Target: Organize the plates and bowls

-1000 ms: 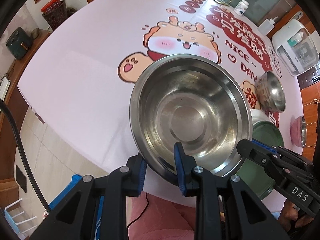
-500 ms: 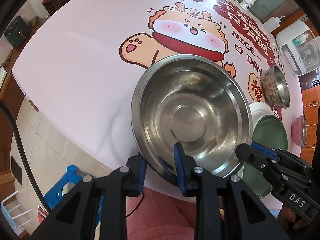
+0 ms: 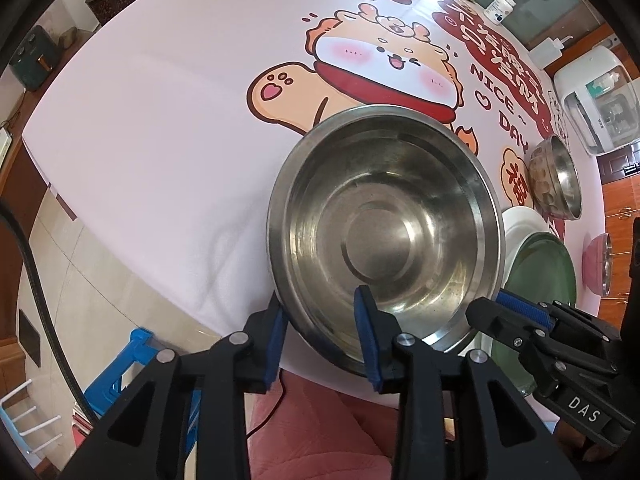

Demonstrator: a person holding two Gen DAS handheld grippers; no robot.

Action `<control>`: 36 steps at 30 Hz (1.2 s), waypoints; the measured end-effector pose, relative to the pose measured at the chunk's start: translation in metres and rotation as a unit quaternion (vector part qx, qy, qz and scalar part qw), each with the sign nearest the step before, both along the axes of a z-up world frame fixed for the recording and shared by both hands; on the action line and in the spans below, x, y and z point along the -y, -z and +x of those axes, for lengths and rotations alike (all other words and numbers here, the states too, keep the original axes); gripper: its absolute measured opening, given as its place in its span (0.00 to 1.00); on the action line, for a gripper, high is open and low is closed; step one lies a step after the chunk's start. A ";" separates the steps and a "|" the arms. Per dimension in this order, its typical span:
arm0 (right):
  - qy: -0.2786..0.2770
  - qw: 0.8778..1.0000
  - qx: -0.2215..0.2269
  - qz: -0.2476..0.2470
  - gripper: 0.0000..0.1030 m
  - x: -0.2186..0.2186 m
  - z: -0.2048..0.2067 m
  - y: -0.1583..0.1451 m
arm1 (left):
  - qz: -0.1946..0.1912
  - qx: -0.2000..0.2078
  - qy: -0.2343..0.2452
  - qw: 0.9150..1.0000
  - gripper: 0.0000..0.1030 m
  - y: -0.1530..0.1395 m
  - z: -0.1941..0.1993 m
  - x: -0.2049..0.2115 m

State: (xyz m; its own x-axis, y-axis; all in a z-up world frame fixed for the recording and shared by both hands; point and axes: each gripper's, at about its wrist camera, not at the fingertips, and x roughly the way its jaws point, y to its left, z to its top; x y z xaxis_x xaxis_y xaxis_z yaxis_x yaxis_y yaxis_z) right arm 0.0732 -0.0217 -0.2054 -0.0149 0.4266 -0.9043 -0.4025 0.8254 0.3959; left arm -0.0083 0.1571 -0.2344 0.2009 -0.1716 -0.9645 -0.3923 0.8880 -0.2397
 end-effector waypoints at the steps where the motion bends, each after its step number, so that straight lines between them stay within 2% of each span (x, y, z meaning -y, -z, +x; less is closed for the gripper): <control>1: 0.002 1.000 0.001 0.001 0.24 0.000 0.001 0.000 | -0.001 0.002 0.000 1.000 0.33 -0.001 0.000 0.000; 3: 0.006 1.000 0.003 0.003 0.25 0.001 0.001 -0.001 | 0.001 0.005 0.001 1.000 0.34 -0.002 0.000 -0.001; 7: 0.015 1.000 0.007 0.008 0.39 0.005 0.000 -0.004 | 0.007 0.009 0.001 1.000 0.48 -0.006 0.000 -0.003; 10: 0.023 1.000 0.009 0.011 0.40 0.008 -0.001 -0.006 | 0.010 0.012 0.000 1.000 0.50 -0.008 0.000 -0.006; 14: 0.035 0.999 0.011 0.016 0.40 0.015 -0.002 -0.009 | 0.013 0.021 -0.009 1.000 0.60 -0.014 -0.002 -0.010; 26: 0.072 0.994 0.054 0.063 0.43 0.045 -0.010 -0.036 | 0.042 0.079 -0.026 0.996 0.63 -0.056 -0.014 -0.016; 36: 0.131 0.979 0.121 0.099 0.43 0.099 -0.019 -0.069 | 0.051 0.144 0.022 0.988 0.65 -0.107 -0.003 0.027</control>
State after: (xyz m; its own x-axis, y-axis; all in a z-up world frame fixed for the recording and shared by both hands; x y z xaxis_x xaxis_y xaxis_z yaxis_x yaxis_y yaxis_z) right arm 0.0540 -0.1203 -0.1366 0.3223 0.5540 -0.7676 -0.2893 0.8297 0.4774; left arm -0.0117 0.1299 -0.1277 0.4640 -0.0916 -0.8811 -0.2822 0.9276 -0.2450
